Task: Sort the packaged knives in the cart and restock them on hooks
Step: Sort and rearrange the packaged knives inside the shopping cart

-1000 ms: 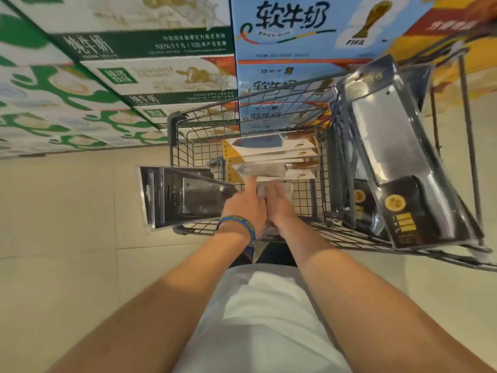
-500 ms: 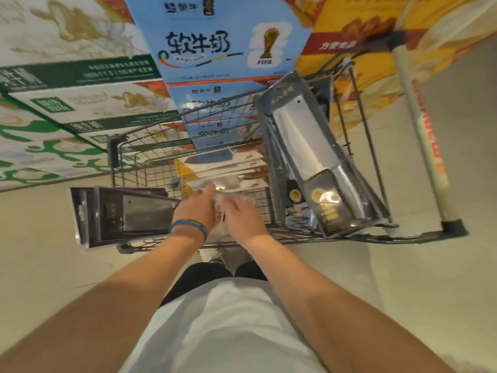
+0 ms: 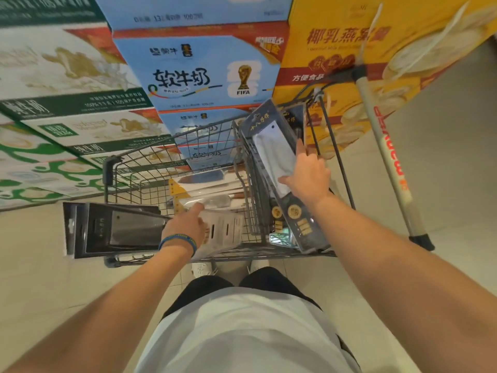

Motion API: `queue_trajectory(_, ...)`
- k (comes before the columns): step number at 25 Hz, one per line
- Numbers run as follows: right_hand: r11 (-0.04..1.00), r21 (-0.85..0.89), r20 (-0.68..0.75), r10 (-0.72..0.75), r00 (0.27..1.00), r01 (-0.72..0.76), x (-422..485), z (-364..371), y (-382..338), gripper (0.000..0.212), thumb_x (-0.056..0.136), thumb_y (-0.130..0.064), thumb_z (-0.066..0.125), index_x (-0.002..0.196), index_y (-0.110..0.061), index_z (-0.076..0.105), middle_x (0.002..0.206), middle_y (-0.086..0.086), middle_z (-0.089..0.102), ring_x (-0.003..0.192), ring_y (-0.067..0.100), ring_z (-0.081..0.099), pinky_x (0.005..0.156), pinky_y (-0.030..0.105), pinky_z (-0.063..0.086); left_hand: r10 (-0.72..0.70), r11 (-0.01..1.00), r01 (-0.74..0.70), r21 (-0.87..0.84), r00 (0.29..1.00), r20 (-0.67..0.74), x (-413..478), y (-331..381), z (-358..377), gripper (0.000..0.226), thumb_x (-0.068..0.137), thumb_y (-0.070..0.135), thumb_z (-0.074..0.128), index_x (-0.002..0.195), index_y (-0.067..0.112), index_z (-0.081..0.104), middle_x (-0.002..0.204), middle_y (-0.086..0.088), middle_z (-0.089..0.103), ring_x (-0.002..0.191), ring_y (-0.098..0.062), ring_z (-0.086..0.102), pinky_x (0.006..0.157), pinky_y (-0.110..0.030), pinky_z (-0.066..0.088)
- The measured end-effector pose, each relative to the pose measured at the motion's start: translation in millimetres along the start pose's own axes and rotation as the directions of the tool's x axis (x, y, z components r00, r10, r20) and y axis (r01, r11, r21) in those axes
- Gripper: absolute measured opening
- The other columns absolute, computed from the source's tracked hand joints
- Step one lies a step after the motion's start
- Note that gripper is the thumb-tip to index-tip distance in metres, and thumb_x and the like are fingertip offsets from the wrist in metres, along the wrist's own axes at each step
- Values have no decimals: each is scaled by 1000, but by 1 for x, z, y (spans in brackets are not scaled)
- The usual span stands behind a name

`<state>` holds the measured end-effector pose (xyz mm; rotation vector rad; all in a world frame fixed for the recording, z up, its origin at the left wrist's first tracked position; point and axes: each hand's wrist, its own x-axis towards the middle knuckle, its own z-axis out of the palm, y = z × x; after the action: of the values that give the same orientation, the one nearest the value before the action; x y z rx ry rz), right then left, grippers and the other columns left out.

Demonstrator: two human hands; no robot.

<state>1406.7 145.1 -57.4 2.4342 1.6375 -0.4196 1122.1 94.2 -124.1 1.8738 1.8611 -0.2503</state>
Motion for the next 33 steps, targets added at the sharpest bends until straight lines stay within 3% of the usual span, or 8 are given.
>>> queue_trajectory(3, 993, 117, -197, -10, 980, 34, -5, 6, -2, 86, 79, -46, 83, 145, -10, 42, 123, 13, 60, 115, 33, 56, 87, 44, 52, -57, 998, 58, -29, 998, 7, 0, -4, 0, 37, 100, 24, 42, 135, 33, 40, 103, -10, 64, 75, -25, 56, 64, -34, 46)
queue_trajectory(6, 882, 467, -72, 112, 991, -65, 0, -22, 2, 36, 88, -31, 76, 118, -15, 63, 114, 7, 66, 97, 27, 62, 75, 35, 52, -56, 998, 58, -38, 998, 35, 1, -11, -6, 43, 97, 24, 46, 138, 35, 37, 106, -8, 64, 79, -26, 60, 65, -34, 45)
queue_trajectory(9, 788, 616, -252, 205, 946, -7, -29, -50, 6, 13, 90, -29, 73, 94, -25, 61, 91, -8, 63, 77, 8, 59, 58, 19, 37, -18, 996, 24, -80, 997, 69, 1, -19, -7, 49, 96, 24, 47, 141, 40, 34, 105, -4, 63, 82, -25, 63, 65, -35, 50)
queue_trajectory(12, 603, 750, -499, 247, 831, 271, -72, -84, -10, 22, 83, -38, 74, 84, -34, 52, 71, -19, 61, 65, -8, 59, 55, 9, 40, -23, 992, 40, -123, 990, 138, 9, -23, -9, 47, 96, 24, 47, 139, 40, 37, 111, -5, 65, 89, -27, 65, 71, -35, 53)
queue_trajectory(15, 425, 797, -559, 246, 792, 430, -90, -121, -52, 24, 77, -38, 75, 88, -38, 54, 77, -18, 70, 71, 1, 67, 66, 28, 54, -23, 988, 53, -146, 980, 198, 15, -33, -13, 48, 95, 24, 51, 140, 36, 38, 112, -5, 64, 83, -22, 61, 66, -30, 47)
queue_trajectory(19, 593, 672, -619, 122, 776, 444, -93, -148, -94, 26, 89, -35, 72, 70, -20, 62, 57, -15, 60, 60, -2, 59, 58, 23, 43, -10, 988, 48, -149, 970, 243, 20, -55, -20, 49, 96, 23, 50, 142, 35, 39, 119, -4, 63, 79, -18, 57, 64, -28, 47)
queue_trajectory(26, 491, 521, -819, 56, 571, 698, -129, -178, -126, 34, 97, -36, 60, 66, -24, 56, 50, -22, 51, 54, -15, 53, 52, 4, 34, 31, 989, 7, -148, 967, 252, 29, -70, -21, 49, 95, 21, 54, 141, 34, 42, 119, -3, 66, 94, -23, 66, 71, -29, 52)
queue_trajectory(33, 552, 698, -470, -127, 874, 456, -136, -34, -160, 11, 92, -31, 70, 81, -28, 70, 54, -18, 55, 59, -1, 57, 55, 3, 37, 153, 985, -134, -111, 972, 181, 31, -58, -20, 47, 86, 27, 62, 132, 35, 52, 126, 2, 64, 106, -22, 63, 82, -29, 50)
